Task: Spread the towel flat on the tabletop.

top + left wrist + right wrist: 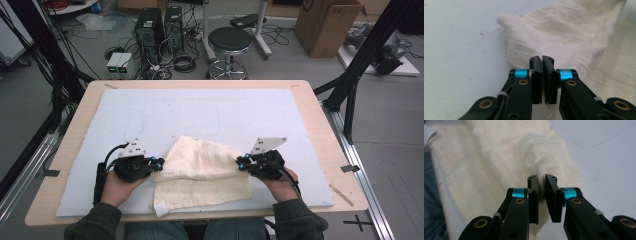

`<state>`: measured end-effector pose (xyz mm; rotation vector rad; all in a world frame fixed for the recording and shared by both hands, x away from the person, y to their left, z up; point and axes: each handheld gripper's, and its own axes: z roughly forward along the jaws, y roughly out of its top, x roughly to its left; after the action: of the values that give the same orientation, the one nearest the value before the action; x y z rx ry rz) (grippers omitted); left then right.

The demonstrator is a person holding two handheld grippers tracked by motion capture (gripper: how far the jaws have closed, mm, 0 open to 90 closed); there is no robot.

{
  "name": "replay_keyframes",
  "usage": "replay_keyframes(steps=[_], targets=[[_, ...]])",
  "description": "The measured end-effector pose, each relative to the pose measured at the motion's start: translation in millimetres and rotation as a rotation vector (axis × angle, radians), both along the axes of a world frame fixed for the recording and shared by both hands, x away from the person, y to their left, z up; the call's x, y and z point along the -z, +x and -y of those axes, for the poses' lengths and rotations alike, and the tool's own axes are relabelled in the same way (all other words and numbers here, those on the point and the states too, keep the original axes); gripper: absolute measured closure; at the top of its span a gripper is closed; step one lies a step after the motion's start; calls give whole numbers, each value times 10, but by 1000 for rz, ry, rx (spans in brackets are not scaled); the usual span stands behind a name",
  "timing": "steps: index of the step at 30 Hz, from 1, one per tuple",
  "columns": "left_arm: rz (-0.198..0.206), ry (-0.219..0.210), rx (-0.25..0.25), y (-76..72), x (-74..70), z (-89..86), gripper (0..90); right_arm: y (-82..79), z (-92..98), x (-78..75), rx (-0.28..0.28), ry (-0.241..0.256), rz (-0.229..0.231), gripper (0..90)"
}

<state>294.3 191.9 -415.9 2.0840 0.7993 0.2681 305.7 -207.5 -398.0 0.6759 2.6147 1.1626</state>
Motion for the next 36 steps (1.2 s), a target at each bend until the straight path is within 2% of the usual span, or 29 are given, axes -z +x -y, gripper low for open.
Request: replay_keyframes(steps=[2, 4, 5, 6, 9, 10, 13, 14, 16, 20, 22, 23, 25, 26, 27, 28, 30, 31, 32, 33, 36], targets=[[-21, -1, 35, 4, 15, -1, 844, -41, -37, 81, -42, -15, -49, 815], [-17, -19, 31, 12, 11, -8, 760, -48, -44, 122, -80, 16, -96, 775], [-8, -28, 18, 17, 6, -13, 676, -46, -44, 117, -86, 25, -97, 755], [-5, -37, 11, 24, 1, -26, 638, -39, -35, 95, -82, 33, -92, 739], [11, -68, -20, 56, -3, -52, 568, 31, 28, -6, -67, 99, -72, 686], [20, -82, -35, 69, 1, -58, 566, 71, 50, -37, -54, 112, -60, 678], [39, -87, -71, 133, 4, -93, 566, 236, 112, -65, 2, 129, -36, 650], [40, -90, -87, 173, 9, -101, 562, 287, 123, -52, 20, 127, -33, 635], [27, -103, -113, 240, 26, -86, 529, 448, 116, 30, 72, 81, -43, 598], [2, -118, -124, 326, 72, -3, 497, 717, 75, 244, 124, 39, -120, 576], [-13, -91, -116, 348, 98, 30, 509, 790, 28, 331, 109, 11, -148, 614], [-23, -82, -105, 353, 113, 43, 558, 803, 0, 360, 102, -6, -165, 700], [-22, -48, -95, 348, 126, 60, 708, 814, -22, 368, 76, -26, -145, 833], [-24, -38, -84, 344, 127, 66, 769, 802, -23, 343, 79, -21, -126, 836], [-12, -37, -85, 336, 120, 70, 833, 755, -23, 274, 92, -19, -61, 841], [0, -45, -87, 325, 109, 73, 855, 715, -17, 200, 114, -21, -7, 842], [7, -82, -88, 305, 90, 88, 868, 643, 7, 56, 158, -9, 87, 841], [5, -91, -79, 296, 87, 106, 870, 616, 22, 13, 174, -1, 113, 841], [3, -88, -70, 284, 90, 132, 869, 602, 37, -1, 189, -2, 124, 840], [-2, -79, -52, 270, 95, 160, 867, 614, 45, 16, 193, -14, 116, 835], [-50, -67, 58, 247, 128, 272, 820, 649, 56, 163, 187, -54, 42, 834]])
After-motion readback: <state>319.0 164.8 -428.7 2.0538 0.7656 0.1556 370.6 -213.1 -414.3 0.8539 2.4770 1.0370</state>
